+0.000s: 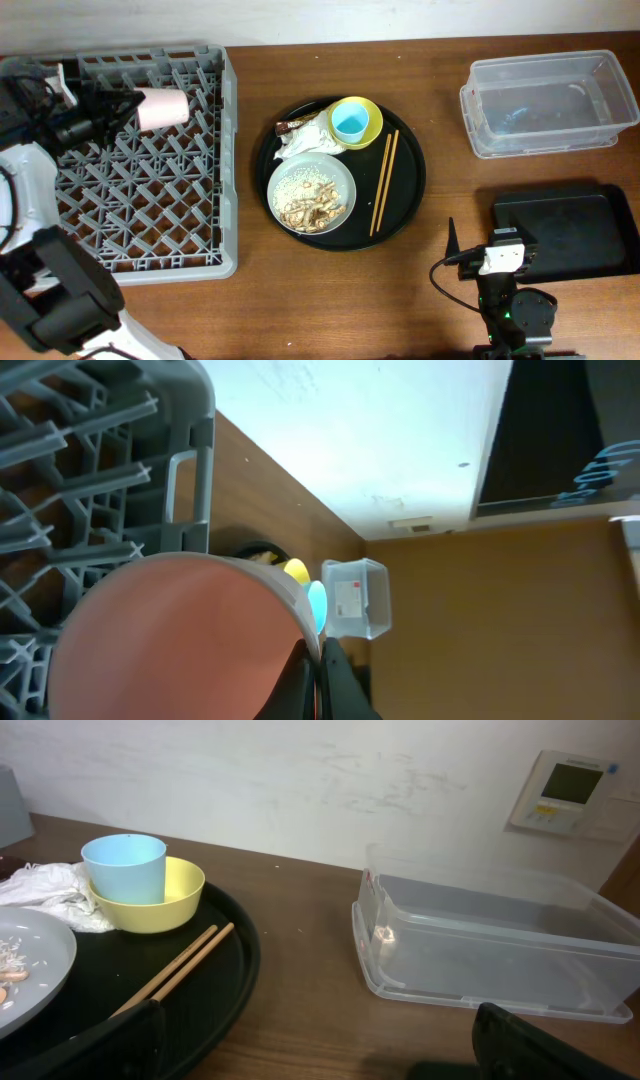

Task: Sort waste into correct bins and load items into the dishwasher rack
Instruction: 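Carry the pink cup left over the grey dish rack, then lower the pink cup upside down into the rack and release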

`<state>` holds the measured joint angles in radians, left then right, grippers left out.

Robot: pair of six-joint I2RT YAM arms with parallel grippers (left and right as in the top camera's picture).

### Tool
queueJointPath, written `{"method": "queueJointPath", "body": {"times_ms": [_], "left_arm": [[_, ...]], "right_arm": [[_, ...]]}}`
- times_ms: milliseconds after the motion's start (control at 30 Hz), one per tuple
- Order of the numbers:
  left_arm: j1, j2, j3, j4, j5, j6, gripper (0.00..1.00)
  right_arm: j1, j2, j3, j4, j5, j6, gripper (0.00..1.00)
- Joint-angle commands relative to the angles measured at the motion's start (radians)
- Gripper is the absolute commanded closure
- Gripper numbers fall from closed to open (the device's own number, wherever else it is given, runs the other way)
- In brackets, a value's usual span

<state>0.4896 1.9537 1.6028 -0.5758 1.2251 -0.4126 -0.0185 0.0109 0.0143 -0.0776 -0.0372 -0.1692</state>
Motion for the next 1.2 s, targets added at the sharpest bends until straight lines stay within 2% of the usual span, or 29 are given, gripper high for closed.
{"method": "queueJointPath", "body": {"times_ms": [0,133,433,667,900,1167], "left_arm": [[-0.002,0.096,-0.005,0.047,0.13,-0.003,0.99],[0.008,0.166,-0.005,0.114,0.148,-0.051,0.99],[0.106,0.188,-0.005,0.142,0.193,-0.058,0.99],[0.081,0.191,-0.018,0.138,0.252,-0.058,0.99],[0.06,0.204,-0.018,0.138,0.22,-0.058,0.99],[0.063,0.317,-0.018,0.15,0.253,-0.066,0.99]], "right_arm": [[0.005,-0.007,-0.009,-0.002,0.012,-0.006,0.02],[0.005,-0.007,-0.009,-0.002,0.012,-0.006,0.02],[0.005,-0.007,-0.009,-0.001,0.012,-0.006,0.02],[0.005,-0.007,-0.009,-0.002,0.012,-0.006,0.02],[0.005,-0.007,-0.009,-0.001,0.012,-0.006,0.02],[0.005,-0.007,-0.009,-0.002,0.012,-0.006,0.02]]}}
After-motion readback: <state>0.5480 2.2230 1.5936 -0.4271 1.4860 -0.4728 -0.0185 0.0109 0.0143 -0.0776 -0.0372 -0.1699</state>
